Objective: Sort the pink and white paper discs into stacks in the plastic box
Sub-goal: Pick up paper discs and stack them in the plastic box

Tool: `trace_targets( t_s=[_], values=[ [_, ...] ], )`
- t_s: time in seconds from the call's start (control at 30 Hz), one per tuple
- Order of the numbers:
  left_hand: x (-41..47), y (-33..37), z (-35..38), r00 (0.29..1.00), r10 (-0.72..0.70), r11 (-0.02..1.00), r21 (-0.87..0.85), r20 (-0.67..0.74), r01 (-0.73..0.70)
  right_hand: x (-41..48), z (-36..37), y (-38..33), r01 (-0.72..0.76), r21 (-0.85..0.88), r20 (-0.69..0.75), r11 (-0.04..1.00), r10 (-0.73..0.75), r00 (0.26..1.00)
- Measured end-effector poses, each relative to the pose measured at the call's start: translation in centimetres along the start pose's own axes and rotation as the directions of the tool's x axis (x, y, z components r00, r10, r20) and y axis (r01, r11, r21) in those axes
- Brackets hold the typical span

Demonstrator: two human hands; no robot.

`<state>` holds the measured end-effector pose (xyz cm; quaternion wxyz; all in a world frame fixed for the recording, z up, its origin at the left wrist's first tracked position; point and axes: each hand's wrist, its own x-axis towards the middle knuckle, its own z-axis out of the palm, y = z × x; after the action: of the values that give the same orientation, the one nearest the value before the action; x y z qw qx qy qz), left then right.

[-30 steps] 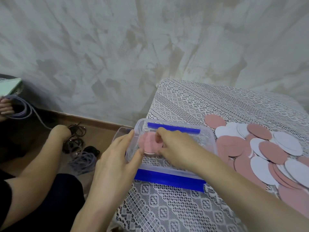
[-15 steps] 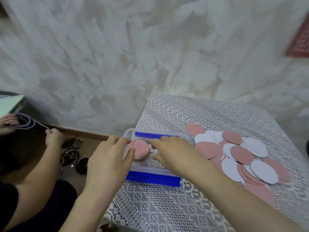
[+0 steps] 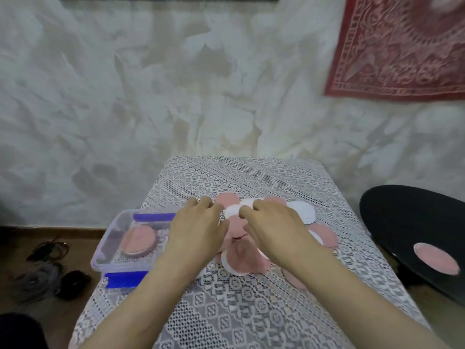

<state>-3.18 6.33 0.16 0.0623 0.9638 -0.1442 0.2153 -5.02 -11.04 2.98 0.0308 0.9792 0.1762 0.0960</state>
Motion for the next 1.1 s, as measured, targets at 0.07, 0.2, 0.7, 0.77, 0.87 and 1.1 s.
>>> trace_targets(
  t_s=[0.07,0.2,0.7,0.77,0.87,1.1],
  values=[
    [0.4,2.2,0.7,1.0,0.024,0.999,-0.031,0.0,-0.024,-1.2,0.0,1.9,-0.046,0.02,0.024,0.999,0.046,0.999],
    [-0.3,5.9,3.3,0.997,0.072,0.993,-0.097,0.017,-0.07,-4.2,2.2,5.2,-0.152,0.08,0.032,0.985,0.15,0.988],
    [-2.6,8.2,7.7,0.995,0.066,0.989,-0.133,0.075,-0.056,-7.2,7.1,11.9,-0.429,0.409,0.162,0.805,0.399,0.903],
    [-2.7,8.1,7.9,0.994,0.054,0.99,-0.132,0.092,-0.041,-7.2,7.8,12.5,-0.499,0.366,0.221,0.785,0.448,0.866],
    [-3.0,7.9,8.0,0.991,0.059,0.988,-0.148,0.118,-0.041,-7.4,8.5,12.3,-0.532,0.378,0.248,0.758,0.47,0.847],
    [-4.2,7.6,7.2,0.995,0.023,0.99,-0.14,0.095,-0.009,-8.5,8.0,11.6,-0.556,0.403,0.262,0.727,0.49,0.831]
  ],
)
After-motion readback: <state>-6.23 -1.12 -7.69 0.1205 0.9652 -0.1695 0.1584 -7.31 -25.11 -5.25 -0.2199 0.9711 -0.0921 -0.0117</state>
